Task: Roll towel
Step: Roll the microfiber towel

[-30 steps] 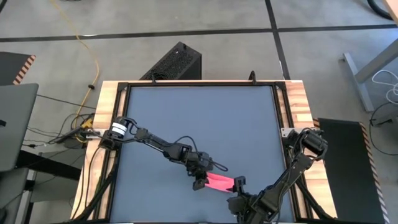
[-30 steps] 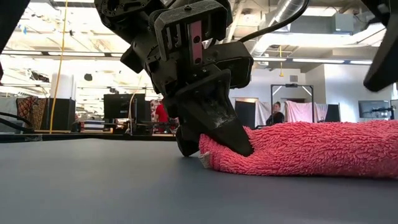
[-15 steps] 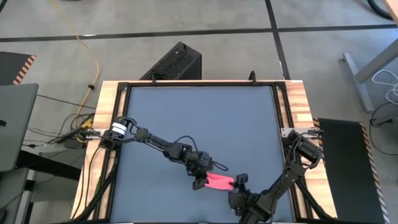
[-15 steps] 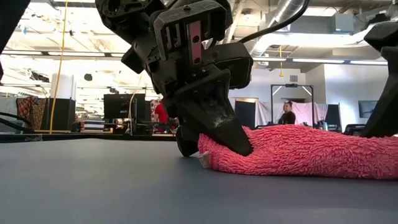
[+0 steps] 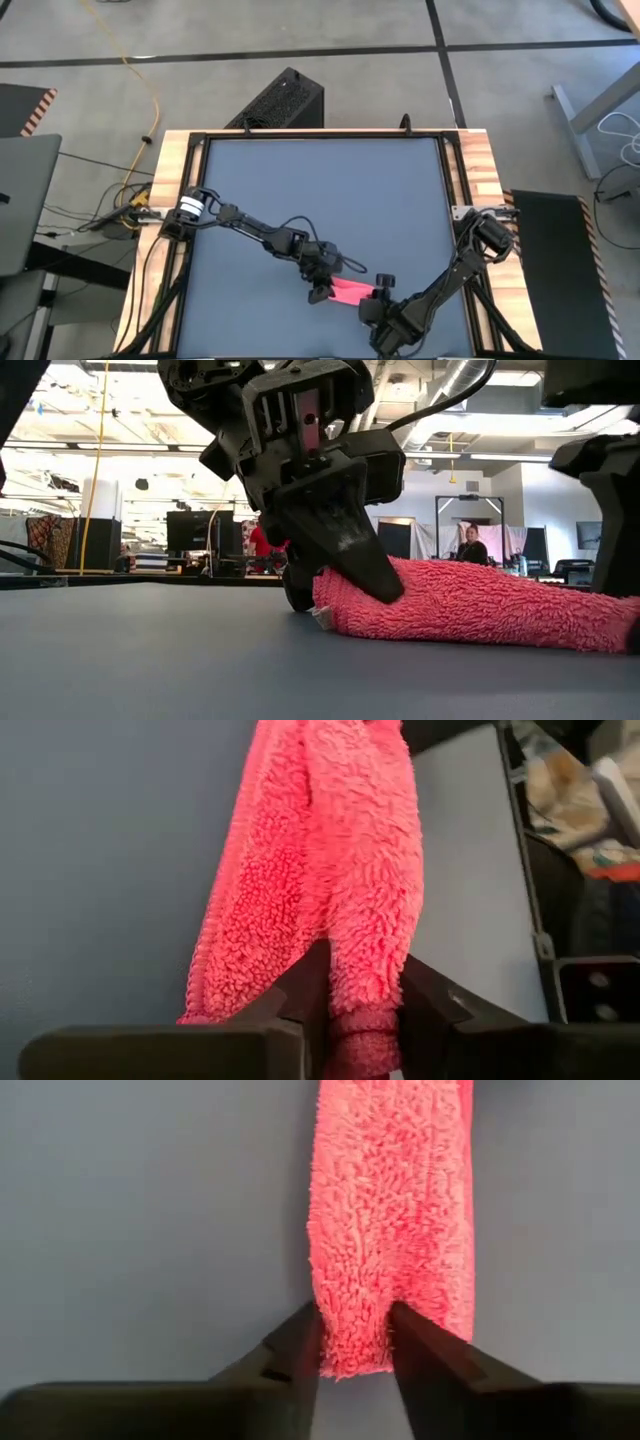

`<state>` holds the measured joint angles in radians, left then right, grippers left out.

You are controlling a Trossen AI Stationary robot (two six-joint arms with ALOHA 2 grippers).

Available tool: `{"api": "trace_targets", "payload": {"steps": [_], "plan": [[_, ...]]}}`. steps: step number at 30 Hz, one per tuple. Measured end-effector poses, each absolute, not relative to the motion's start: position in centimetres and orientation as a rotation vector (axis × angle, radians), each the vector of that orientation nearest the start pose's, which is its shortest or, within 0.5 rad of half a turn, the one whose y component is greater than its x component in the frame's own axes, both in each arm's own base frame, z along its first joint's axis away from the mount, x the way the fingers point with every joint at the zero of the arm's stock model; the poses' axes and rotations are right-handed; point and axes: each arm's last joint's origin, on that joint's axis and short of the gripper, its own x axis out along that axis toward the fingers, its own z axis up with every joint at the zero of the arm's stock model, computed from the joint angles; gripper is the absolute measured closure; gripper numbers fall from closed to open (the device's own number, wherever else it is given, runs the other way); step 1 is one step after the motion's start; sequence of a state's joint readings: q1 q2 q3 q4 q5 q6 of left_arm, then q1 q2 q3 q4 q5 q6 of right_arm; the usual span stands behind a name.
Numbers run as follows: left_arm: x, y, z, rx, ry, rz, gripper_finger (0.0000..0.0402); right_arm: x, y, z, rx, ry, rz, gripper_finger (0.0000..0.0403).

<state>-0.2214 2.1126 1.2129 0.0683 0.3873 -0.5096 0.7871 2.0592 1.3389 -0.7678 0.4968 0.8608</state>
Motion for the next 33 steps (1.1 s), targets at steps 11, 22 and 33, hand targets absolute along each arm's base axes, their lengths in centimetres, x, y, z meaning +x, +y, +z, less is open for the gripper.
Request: {"api": "trace_targets", "payload": {"steps": [11,22,33], "plan": [[39.1,-8.0,13.1,-0.577,1.105,-0.389,0.0304,27.6,25.3,12.7,-0.101,1.196,-0.258,0.0380],[36.6,-8.4,16.4,-0.312,1.143,-0.240,0.0303,27.9,24.6,14.4,-0.024,1.251,-0.180,0.0378],[36.0,-16.8,19.5,0.171,0.650,-0.306,0.0303,28.6,23.5,13.5,0.043,1.279,-0.140,0.0377]]}}
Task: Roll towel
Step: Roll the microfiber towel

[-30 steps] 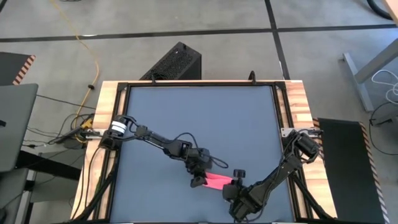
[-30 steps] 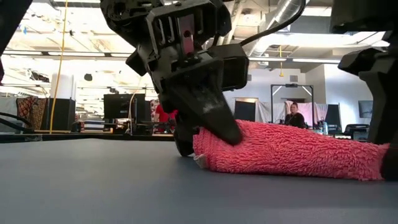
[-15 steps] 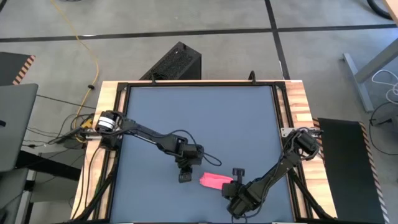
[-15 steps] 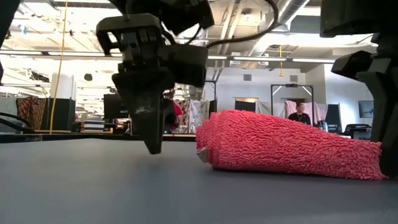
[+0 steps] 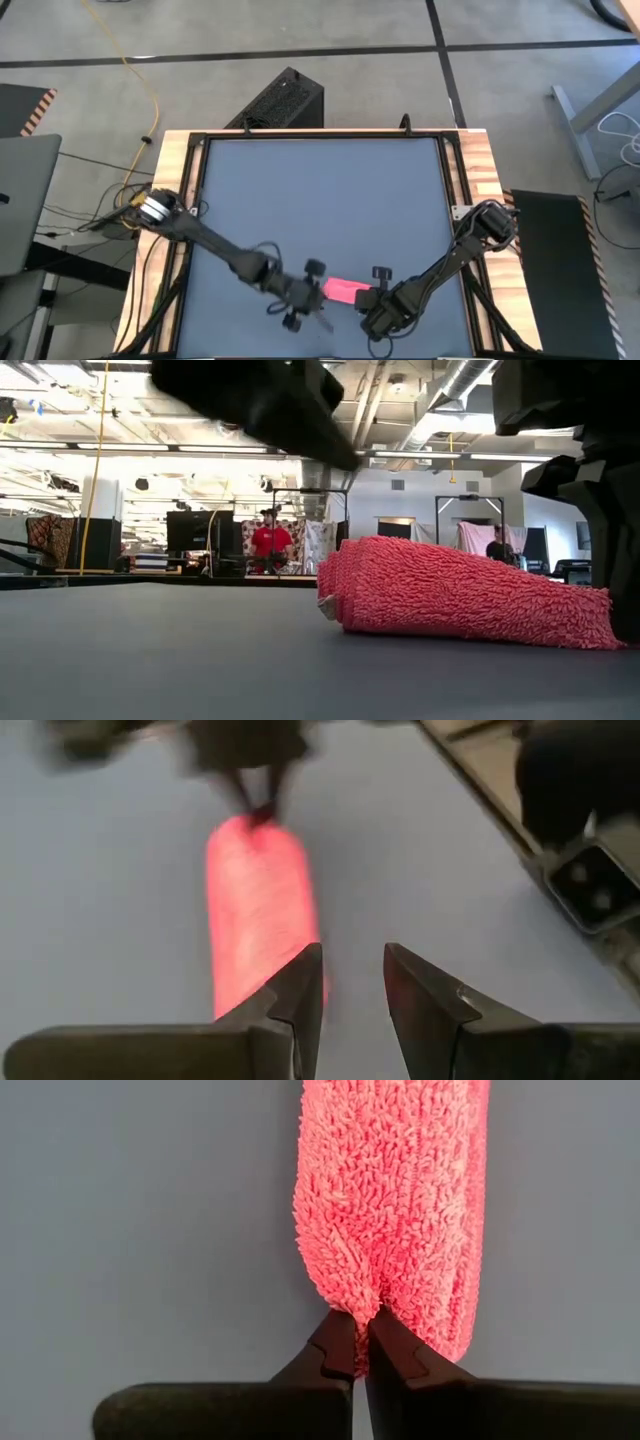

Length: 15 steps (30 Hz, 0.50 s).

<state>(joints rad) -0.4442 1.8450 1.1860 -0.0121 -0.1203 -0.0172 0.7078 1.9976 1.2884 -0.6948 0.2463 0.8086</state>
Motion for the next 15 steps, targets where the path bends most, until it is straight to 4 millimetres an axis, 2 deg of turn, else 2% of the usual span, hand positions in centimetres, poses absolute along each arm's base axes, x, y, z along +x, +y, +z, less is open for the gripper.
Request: {"api": "trace_targets", "payload": {"steps": [3,5,8,15], "plan": [[36.1,-19.1,17.2,0.391,0.600,-0.336,0.0303,29.0,23.3,13.5,0.060,1.281,-0.123,0.0377],[36.5,-20.0,16.1,0.476,0.559,-0.275,0.0303,29.2,23.1,13.5,0.095,1.304,-0.113,0.0377],[37.5,-20.5,15.6,0.500,0.520,-0.180,0.0303,29.5,22.7,13.5,0.145,1.327,-0.106,0.0377],[40.8,-21.3,14.2,0.526,0.518,-0.257,0.0279,30.2,22.2,13.7,0.197,1.327,-0.103,0.0377]]}}
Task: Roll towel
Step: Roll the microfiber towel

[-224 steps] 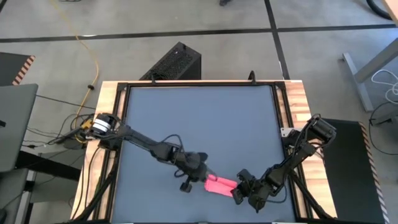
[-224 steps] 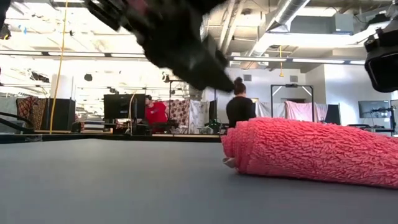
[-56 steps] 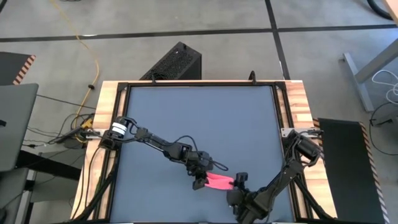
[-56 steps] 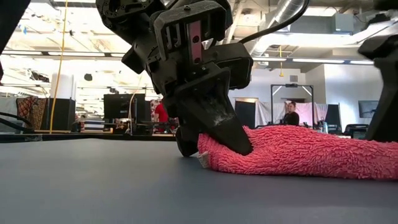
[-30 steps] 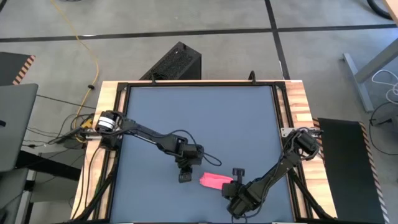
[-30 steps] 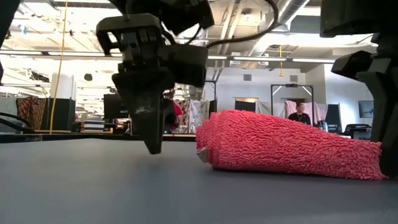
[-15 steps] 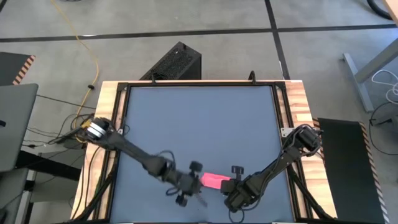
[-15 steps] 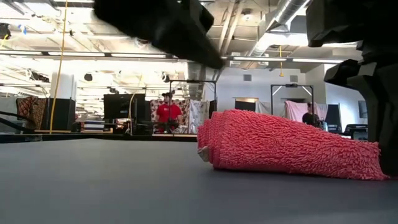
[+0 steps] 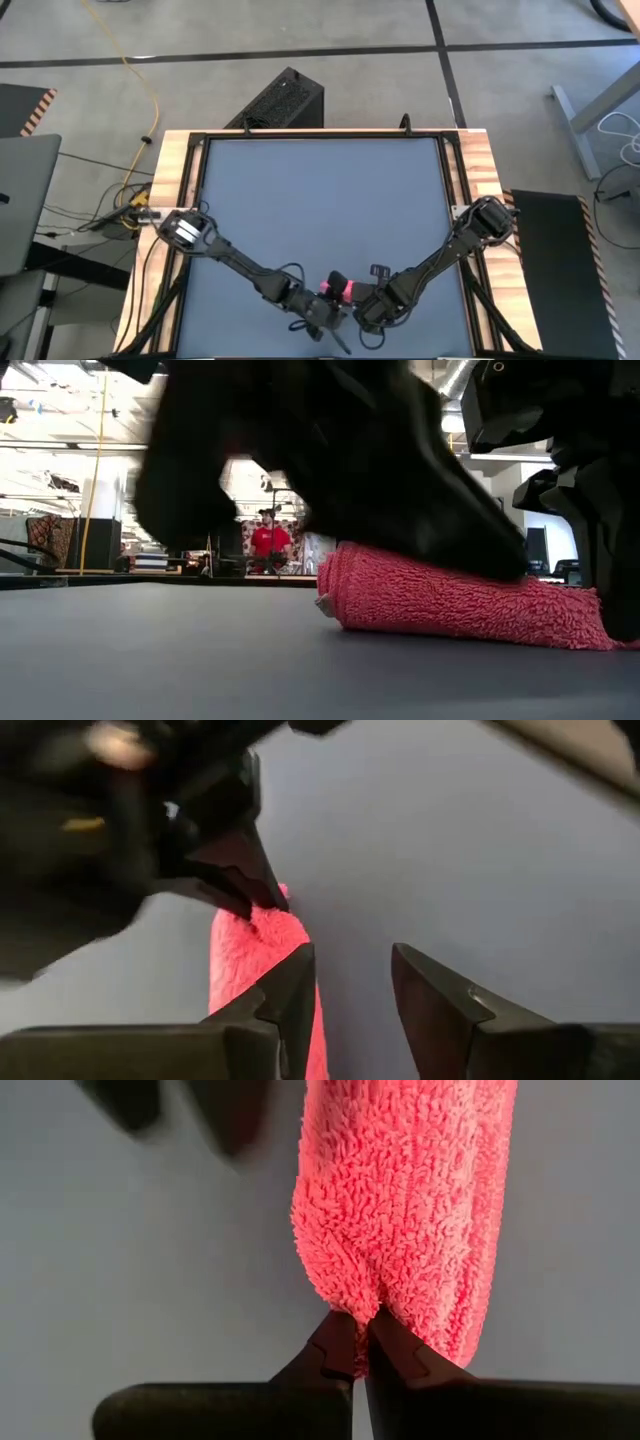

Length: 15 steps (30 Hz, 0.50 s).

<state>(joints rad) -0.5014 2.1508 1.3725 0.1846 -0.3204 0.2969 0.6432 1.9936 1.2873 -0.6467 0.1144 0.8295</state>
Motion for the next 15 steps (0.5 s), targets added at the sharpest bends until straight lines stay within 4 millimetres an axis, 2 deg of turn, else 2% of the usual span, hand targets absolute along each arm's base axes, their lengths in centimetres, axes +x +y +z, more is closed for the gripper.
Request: {"api": "trace_targets", "payload": {"steps": [5,9,12,15], "plan": [[42.8,-21.0,12.7,0.604,0.545,-0.149,0.0259,30.3,22.3,15.3,0.254,1.266,-0.079,0.0377],[43.2,-20.7,12.9,0.629,0.548,-0.094,0.0251,30.1,22.4,16.7,0.291,1.222,-0.038,0.0377],[43.2,-20.3,12.6,0.618,0.589,-0.133,0.0250,29.9,22.4,17.7,0.297,1.197,-0.030,0.0377],[43.1,-20.0,12.0,0.564,0.648,-0.231,0.0250,29.9,22.3,17.7,0.300,1.191,-0.054,0.0377]]}}
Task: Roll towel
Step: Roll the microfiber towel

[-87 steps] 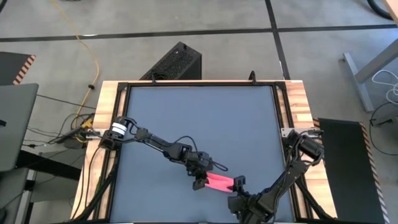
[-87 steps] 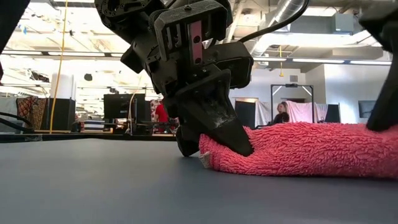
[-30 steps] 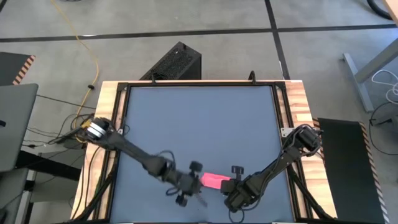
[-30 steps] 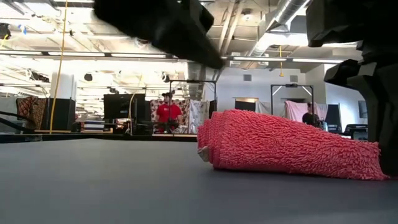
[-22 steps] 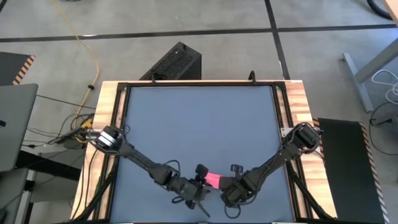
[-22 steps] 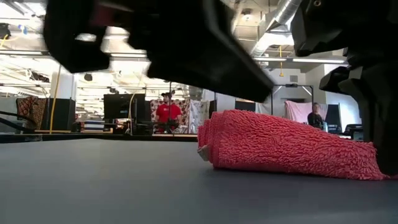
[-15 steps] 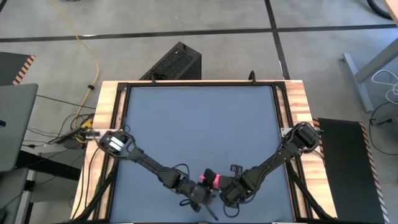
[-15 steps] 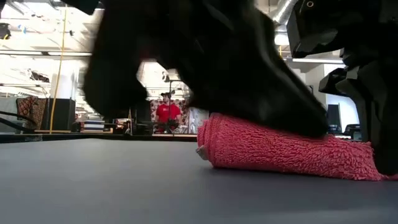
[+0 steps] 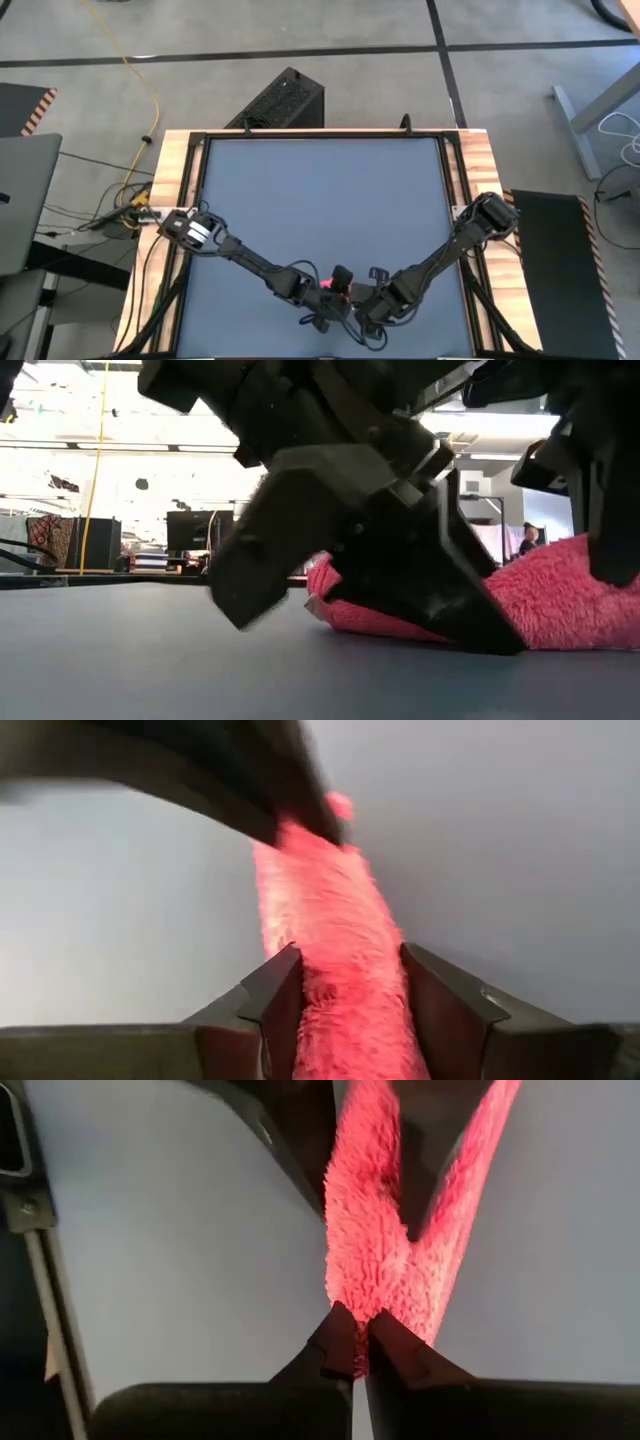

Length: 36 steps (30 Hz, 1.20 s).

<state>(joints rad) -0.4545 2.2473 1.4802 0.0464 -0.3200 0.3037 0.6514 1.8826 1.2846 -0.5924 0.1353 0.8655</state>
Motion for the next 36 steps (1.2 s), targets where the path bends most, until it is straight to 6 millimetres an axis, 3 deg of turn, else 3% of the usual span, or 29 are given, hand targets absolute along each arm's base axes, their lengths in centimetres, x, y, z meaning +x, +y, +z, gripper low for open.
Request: {"api": "trace_targets", "payload": {"steps": [5,12,15,20,22,28,31,36], "plan": [[43.2,-19.4,10.7,0.490,0.713,-0.239,0.0250,30.0,22.1,17.8,0.323,1.180,-0.083,0.0376],[43.5,-18.5,10.5,0.403,0.743,-0.244,0.0260,29.6,22.1,17.7,0.377,1.197,-0.152,0.0360],[43.6,-18.0,10.4,0.349,0.757,-0.219,0.0290,29.3,22.1,17.6,0.387,1.215,-0.191,0.0336],[43.8,-17.1,10.3,0.234,0.807,-0.186,0.0379,28.3,22.9,17.7,0.346,1.246,-0.170,0.0293],[43.8,-16.9,10.3,0.213,0.812,-0.193,0.0388,27.6,23.4,17.8,0.325,1.267,-0.157,0.0279],[43.2,-15.9,12.2,0.216,0.864,-0.200,0.0395,24.9,25.3,19.9,0.297,1.170,-0.127,0.0254],[42.2,-15.4,14.4,0.258,0.900,-0.167,0.0395,23.2,26.3,21.5,0.286,1.074,-0.117,0.0254],[39.0,-14.8,19.3,0.340,0.996,-0.054,0.0396,20.5,27.6,23.6,0.260,0.873,-0.126,0.0261]]}}
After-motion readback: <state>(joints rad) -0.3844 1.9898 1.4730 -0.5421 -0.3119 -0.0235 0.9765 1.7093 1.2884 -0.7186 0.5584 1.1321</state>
